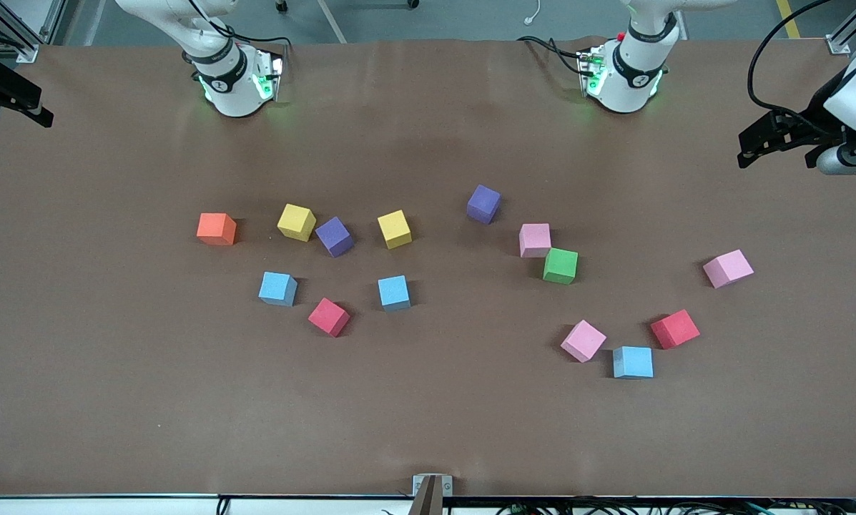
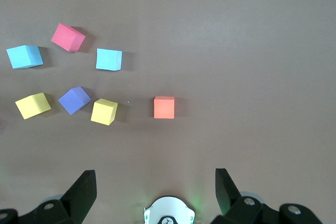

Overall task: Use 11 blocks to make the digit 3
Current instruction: 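Reach the left gripper down toward the purple cube near the table center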

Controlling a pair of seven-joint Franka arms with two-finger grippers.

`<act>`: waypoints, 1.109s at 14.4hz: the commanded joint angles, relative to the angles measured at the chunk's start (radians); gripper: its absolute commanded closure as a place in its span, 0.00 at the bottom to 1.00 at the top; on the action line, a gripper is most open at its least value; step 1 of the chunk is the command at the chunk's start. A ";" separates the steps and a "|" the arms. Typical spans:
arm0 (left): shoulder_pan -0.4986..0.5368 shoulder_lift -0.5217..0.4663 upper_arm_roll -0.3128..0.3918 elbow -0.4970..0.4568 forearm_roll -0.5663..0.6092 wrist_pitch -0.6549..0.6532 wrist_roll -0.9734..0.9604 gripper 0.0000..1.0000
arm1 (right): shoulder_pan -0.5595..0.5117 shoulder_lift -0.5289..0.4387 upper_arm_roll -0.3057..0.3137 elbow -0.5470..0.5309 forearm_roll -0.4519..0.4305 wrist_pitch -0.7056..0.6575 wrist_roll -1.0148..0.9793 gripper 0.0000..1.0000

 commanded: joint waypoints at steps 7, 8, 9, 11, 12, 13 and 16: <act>-0.006 0.015 -0.003 0.025 0.005 0.000 -0.030 0.00 | 0.005 -0.015 0.002 -0.040 0.007 -0.019 -0.004 0.00; -0.009 0.024 -0.004 0.025 0.004 0.002 -0.030 0.00 | 0.004 -0.015 0.002 -0.041 0.007 -0.019 -0.004 0.00; -0.015 0.027 -0.007 0.024 0.002 0.004 -0.032 0.00 | 0.004 -0.016 0.002 -0.050 0.007 -0.019 -0.002 0.00; -0.017 0.041 -0.032 0.005 -0.007 0.005 -0.044 0.00 | 0.004 -0.020 0.002 -0.058 0.007 -0.016 -0.002 0.00; -0.018 0.045 -0.038 -0.013 -0.010 0.016 -0.046 0.00 | 0.004 -0.020 0.001 -0.059 0.007 -0.016 -0.002 0.00; -0.024 0.036 -0.064 -0.054 -0.012 0.057 -0.055 0.00 | 0.004 -0.021 0.001 -0.061 0.007 -0.016 -0.002 0.00; -0.027 0.036 -0.130 -0.137 -0.010 0.138 -0.209 0.00 | 0.004 -0.021 0.001 -0.061 0.007 -0.010 -0.004 0.00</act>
